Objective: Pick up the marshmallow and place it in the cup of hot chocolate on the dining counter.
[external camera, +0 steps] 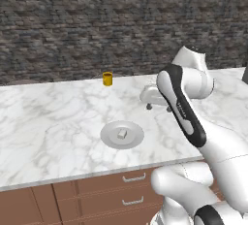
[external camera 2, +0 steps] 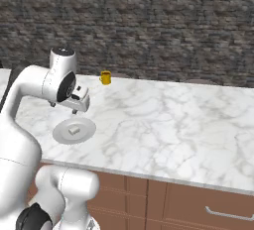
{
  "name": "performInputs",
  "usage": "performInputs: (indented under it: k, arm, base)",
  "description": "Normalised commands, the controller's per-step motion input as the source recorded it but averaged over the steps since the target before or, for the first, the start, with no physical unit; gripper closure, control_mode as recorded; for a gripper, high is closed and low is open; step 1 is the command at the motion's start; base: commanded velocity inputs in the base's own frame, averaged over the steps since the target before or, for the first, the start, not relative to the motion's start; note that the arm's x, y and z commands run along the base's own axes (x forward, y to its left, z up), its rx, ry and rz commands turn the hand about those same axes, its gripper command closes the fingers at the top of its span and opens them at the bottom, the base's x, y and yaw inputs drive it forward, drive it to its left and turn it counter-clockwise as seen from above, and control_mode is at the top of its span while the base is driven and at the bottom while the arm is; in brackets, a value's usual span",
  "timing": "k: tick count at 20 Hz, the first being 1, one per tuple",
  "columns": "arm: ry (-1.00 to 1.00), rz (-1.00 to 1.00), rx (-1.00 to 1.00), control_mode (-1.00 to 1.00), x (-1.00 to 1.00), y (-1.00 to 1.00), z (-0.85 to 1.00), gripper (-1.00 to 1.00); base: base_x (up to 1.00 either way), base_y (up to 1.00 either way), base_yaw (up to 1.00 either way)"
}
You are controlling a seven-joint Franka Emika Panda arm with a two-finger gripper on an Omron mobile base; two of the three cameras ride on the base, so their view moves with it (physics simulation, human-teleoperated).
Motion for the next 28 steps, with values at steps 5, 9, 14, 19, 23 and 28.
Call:
performInputs:
  k: [5,9,14,19,23,28]
  arm:
    - [0.03,-0.38,-0.05,-1.0,-0.11,0.84,-0.38,-1.0]
    - [0.02,-0.22,0.0,-1.0,-0.03,0.54,-0.52,-1.0]
    - [0.02,-0.13,0.0,-1.0,0.09,0.34,-0.41,-1.0]
    - [0.1,-0.04,0.0,-1.0,0.32,0.01,-0.27,-1.0]
    - [0.12,0.0,0.0,-1.0,0.51,0.0,-0.33,-1.0]
    - [0.08,0.0,0.0,-1.0,0.52,-0.01,-0.21,-1.0]
  base:
    - [0.0,0.0,0.0]
    - [0.0,0.0,0.0]
    - [0.0,0.0,0.0]
    - [0.0,0.0,0.0]
    - [0.0,0.0,0.0]
    - [0.0,0.0,0.0]
